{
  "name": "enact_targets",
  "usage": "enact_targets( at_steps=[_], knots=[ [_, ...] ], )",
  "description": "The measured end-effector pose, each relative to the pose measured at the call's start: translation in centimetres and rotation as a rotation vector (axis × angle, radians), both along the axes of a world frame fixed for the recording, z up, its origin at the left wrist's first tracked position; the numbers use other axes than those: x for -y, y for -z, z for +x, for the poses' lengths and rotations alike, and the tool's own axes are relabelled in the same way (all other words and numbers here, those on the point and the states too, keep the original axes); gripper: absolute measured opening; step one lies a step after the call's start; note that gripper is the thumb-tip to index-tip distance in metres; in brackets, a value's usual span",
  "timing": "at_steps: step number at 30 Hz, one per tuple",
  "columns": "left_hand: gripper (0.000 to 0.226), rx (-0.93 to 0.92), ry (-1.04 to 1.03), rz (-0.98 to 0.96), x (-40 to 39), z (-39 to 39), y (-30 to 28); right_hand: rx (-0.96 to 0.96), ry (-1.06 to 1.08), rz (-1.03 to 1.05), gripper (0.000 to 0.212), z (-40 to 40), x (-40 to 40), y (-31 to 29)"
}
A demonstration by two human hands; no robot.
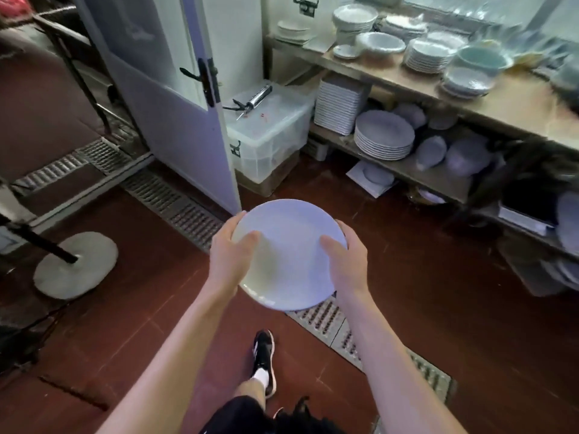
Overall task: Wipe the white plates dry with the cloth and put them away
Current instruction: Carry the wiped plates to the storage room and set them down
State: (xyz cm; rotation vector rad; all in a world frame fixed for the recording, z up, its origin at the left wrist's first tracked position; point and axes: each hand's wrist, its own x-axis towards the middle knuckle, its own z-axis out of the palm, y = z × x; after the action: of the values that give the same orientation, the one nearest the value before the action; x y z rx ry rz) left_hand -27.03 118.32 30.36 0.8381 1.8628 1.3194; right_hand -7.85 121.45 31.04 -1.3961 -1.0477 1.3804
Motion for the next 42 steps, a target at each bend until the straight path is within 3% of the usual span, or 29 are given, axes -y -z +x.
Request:
enact_targets(
  at_steps=[13,19,22,26,33,42],
  knots=[
    [0.051,0.058,0.451,0.030,-23.6,12.0,0.9,0.138,0.439,0.034,0.038,12.0,-16.1,0.1],
    [0.053,0.026,0.637,0.001,-30.7,19.5,0.2,0.158,0.624,0.023,0.033,18.7,-20.0,0.5],
    [0.052,-0.009,0.719,-0.020,-34.1,24.4,0.6,0.136,0.715,-0.010,0.042,22.8,-22.2,1.7],
    [0.050,-0.047,0.758,-0.021,-38.5,31.7,0.9,0.076,0.762,0.016,0.032,29.3,-25.9,2.7],
    [0.049,-0.057,0.750,0.012,-45.0,43.2,-0.4,0.071,0.812,0.053,0.040,40.9,-32.5,2.2],
    [0.047,-0.031,0.798,0.008,-50.9,52.9,-0.8,0.039,0.865,0.047,0.040,49.9,-37.6,2.1]
  ],
)
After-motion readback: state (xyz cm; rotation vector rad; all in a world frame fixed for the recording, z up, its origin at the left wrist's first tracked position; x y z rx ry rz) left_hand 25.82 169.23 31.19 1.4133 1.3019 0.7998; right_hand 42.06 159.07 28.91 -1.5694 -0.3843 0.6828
